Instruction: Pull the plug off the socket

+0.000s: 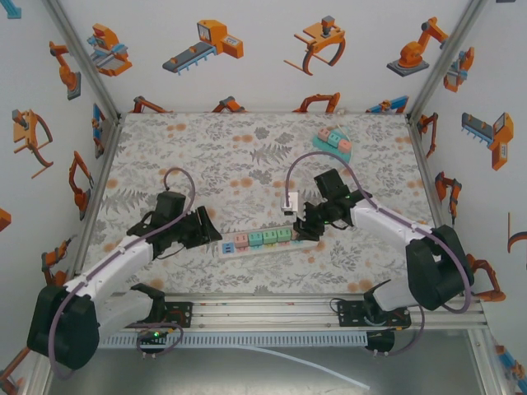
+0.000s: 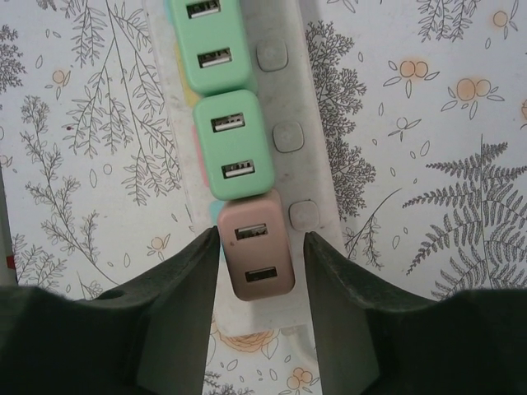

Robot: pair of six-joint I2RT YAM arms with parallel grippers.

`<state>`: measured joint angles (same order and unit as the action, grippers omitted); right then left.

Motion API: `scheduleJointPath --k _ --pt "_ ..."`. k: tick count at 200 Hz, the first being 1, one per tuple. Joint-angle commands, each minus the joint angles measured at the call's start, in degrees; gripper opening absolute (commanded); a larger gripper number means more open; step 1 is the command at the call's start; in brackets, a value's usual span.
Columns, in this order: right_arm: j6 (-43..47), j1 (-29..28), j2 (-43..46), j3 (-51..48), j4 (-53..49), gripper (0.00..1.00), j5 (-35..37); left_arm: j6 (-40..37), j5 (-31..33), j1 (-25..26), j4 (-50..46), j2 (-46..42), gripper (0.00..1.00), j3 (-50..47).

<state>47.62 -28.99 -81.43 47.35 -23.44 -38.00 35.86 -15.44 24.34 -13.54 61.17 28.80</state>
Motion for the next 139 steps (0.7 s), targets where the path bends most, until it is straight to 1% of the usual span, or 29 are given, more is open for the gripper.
scheduleJointPath --k 1,21,43,80,110,139 --pt "0.1 -0.6 -0.1 0.4 0.9 0.4 -1.3 0.5 -2.2 -0.2 4.2 3.5 0.5 0.0" --pt "0.1 -1.5 -0.4 0.5 0.8 0.37 -0.3 0.3 -2.4 -0.2 5.4 6.2 0.5 0.4" --pt "-0.2 -2.4 -0.9 0.9 0.6 0.35 0.4 -0.5 -4.3 0.0 6.3 8.5 0.46 0.8" --pt "-2.4 -3.1 -1.2 1.3 2.9 0.31 -0.4 -4.3 -3.5 0.7 0.4 12.9 0.44 3.4" --pt "-3.0 -3.5 -0.5 1.4 3.4 0.29 -0.7 -4.6 2.0 1.0 -2.6 13.8 0.42 3.4" --pt "-3.6 -3.5 0.6 1.8 3.4 0.27 -2.6 -4.7 7.6 1.9 -5.5 15.1 0.4 4.3"
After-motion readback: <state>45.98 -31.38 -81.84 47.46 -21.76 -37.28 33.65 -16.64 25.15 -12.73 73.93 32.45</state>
